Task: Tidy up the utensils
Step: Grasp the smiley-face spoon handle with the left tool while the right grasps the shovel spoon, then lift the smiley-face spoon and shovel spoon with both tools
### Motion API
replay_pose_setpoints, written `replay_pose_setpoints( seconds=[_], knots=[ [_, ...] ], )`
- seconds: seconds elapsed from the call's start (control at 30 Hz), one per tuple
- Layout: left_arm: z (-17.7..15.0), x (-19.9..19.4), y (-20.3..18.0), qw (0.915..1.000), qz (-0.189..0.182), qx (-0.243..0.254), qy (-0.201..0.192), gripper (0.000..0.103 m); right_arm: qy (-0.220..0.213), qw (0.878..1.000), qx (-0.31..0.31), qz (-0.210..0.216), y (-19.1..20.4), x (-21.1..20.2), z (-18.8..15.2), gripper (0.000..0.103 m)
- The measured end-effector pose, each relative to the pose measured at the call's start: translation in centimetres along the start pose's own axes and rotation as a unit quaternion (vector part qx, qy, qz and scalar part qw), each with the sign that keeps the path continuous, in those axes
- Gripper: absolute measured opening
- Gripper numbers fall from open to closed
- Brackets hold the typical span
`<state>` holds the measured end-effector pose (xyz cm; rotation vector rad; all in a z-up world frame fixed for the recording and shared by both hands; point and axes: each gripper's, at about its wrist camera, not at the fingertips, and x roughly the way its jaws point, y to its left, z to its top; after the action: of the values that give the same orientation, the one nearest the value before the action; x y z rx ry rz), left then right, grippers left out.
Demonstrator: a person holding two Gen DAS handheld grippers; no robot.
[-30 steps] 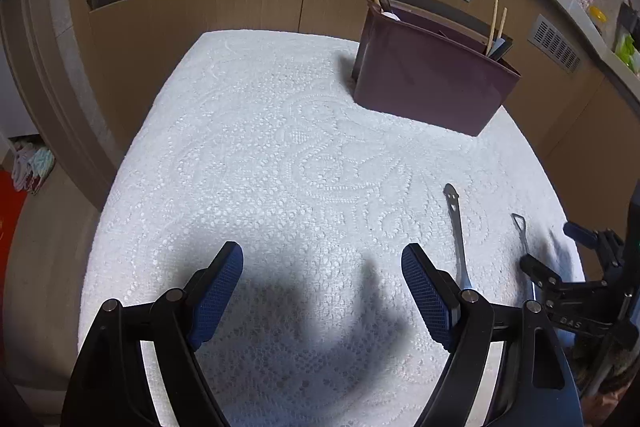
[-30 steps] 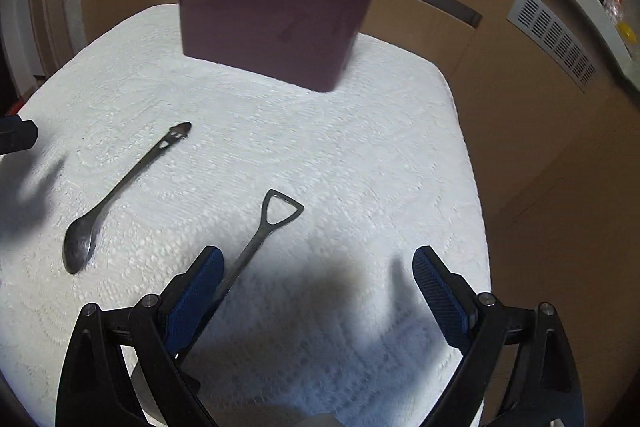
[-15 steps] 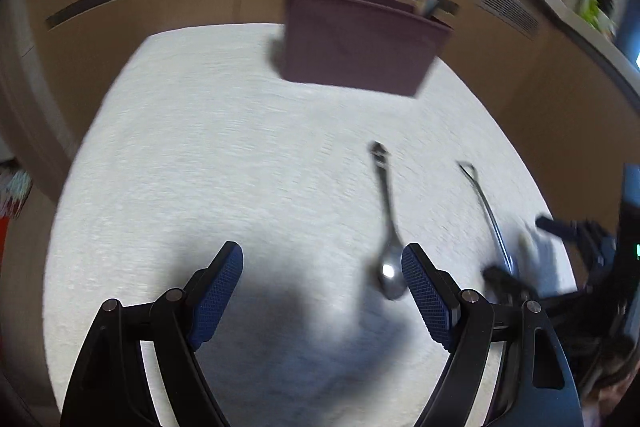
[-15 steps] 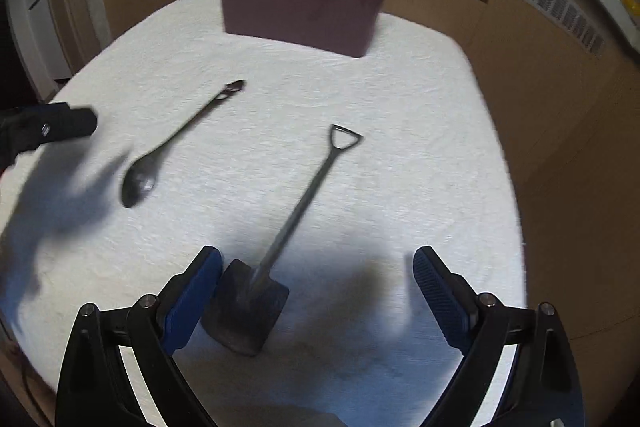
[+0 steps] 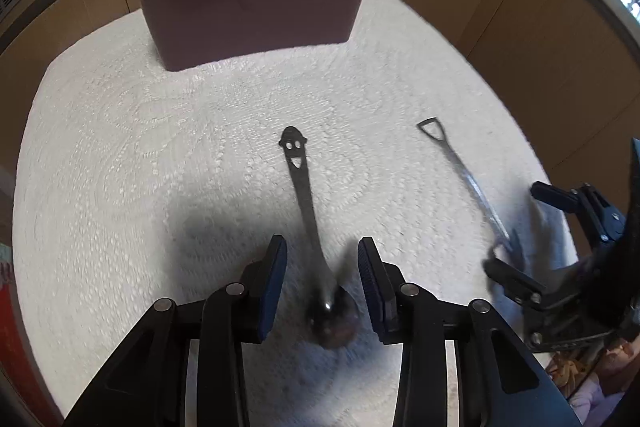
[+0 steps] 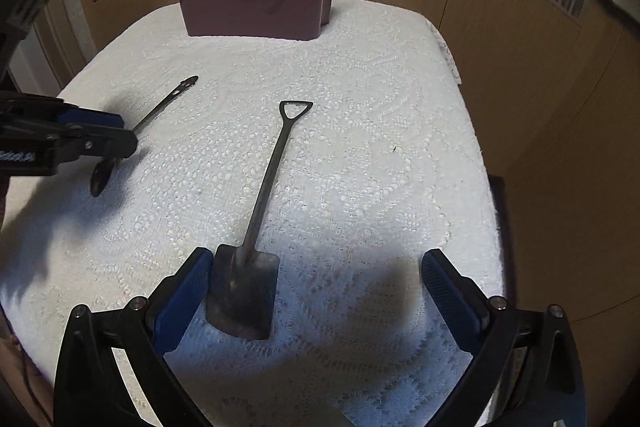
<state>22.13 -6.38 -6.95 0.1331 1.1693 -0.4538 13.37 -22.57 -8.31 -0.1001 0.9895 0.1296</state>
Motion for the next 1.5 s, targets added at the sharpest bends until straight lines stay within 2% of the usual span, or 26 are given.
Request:
replay_pose_setpoints(
  seconds=[0.03, 0.1, 0.27, 0.4, 0.53, 0.57, 0.6, 0.63, 0.67, 0.7, 0.8, 0.87, 0.93, 1.0, 1.17, 1.3, 1.4, 1.5],
  knots=[
    [0.4, 0.2, -0.1, 0.9999, 0.009, 0.009, 0.003, 0.032, 0.0, 1.0, 0.0, 0.001, 0.0, 0.0, 0.0, 0.102],
    [0.5, 0.4, -0.4, 0.9993, 0.024, 0.027, 0.011, 0.022, 0.0, 1.0, -0.001, 0.001, 0.0, 0.0, 0.0, 0.102],
    [-1.3, -0.2, -0.2, 0.9955, 0.065, 0.066, 0.017, 0.02, 0.02, 1.0, -0.005, 0.019, -0.4, 0.1, 0.1, 0.103],
    [-3.7, -1.5, 1.9, 0.9944, 0.09, 0.051, 0.018, 0.021, 0.025, 0.999, -0.018, 0.021, -0.3, -0.1, -0.2, 0.103],
    [-6.3, -2.8, 3.7, 0.9976, 0.064, 0.009, 0.026, 0.021, 0.008, 1.0, -0.019, 0.013, 0.0, -0.5, -0.2, 0.103],
    [-6.7, -3.1, 3.8, 0.9979, 0.058, 0.006, 0.027, 0.021, -0.005, 1.0, -0.026, 0.005, 0.3, -0.9, 0.0, 0.097],
    [-7.0, -3.2, 3.8, 0.998, 0.056, 0.005, 0.028, 0.021, -0.017, 0.999, -0.034, -0.003, 0.7, -1.2, 0.4, 0.085],
    [-7.2, -3.2, 3.7, 0.9981, 0.055, 0.005, 0.029, 0.021, -0.022, 0.999, -0.036, -0.007, 1.0, -1.4, 1.0, 0.077],
    [-7.3, -3.3, 3.7, 0.9982, 0.053, 0.004, 0.029, 0.021, -0.021, 0.999, -0.032, -0.003, 1.3, -1.5, 1.6, 0.062],
    [-7.3, -3.3, 3.7, 0.9984, 0.05, 0.002, 0.029, 0.021, -0.014, 1.0, -0.02, 0.009, 1.4, -1.2, 2.4, 0.055],
    [-6.9, -3.1, 4.3, 0.9989, 0.031, -0.017, 0.03, 0.021, 0.004, 1.0, 0.018, 0.023, 1.5, 0.1, 4.2, 0.044],
    [-6.5, -3.1, 4.7, 0.9989, 0.02, -0.03, 0.031, 0.021, 0.019, 1.0, 0.013, 0.008, 2.1, 1.6, 4.9, 0.034],
    [-6.1, -3.1, 4.9, 0.9987, 0.012, -0.037, 0.034, 0.021, 0.011, 1.0, 0.004, 0.001, 2.6, 1.8, 5.4, 0.03],
    [-5.4, -3.4, 4.7, 0.9989, 0.015, -0.034, 0.03, 0.021, 0.011, 1.0, -0.016, -0.001, 3.0, 1.7, 5.7, 0.006],
    [-2.6, -2.7, 3.7, 0.9989, 0.02, -0.006, 0.042, 0.022, -0.004, 0.999, -0.032, 0.015, 3.3, 0.6, 5.5, 0.005],
    [-0.8, -1.5, 3.6, 0.9967, 0.05, 0.009, 0.063, 0.022, -0.023, 0.999, -0.03, 0.024, 2.6, -0.3, 4.8, 0.005],
    [0.3, -0.3, 3.5, 0.9948, 0.06, 0.011, 0.081, 0.022, -0.028, 0.999, -0.026, 0.037, 2.3, -0.5, 4.4, 0.005],
    [1.0, 0.1, 3.0, 0.9942, 0.063, 0.025, 0.083, 0.021, -0.031, 0.998, -0.015, 0.047, 1.7, -0.2, 4.4, 0.005]
  ],
)
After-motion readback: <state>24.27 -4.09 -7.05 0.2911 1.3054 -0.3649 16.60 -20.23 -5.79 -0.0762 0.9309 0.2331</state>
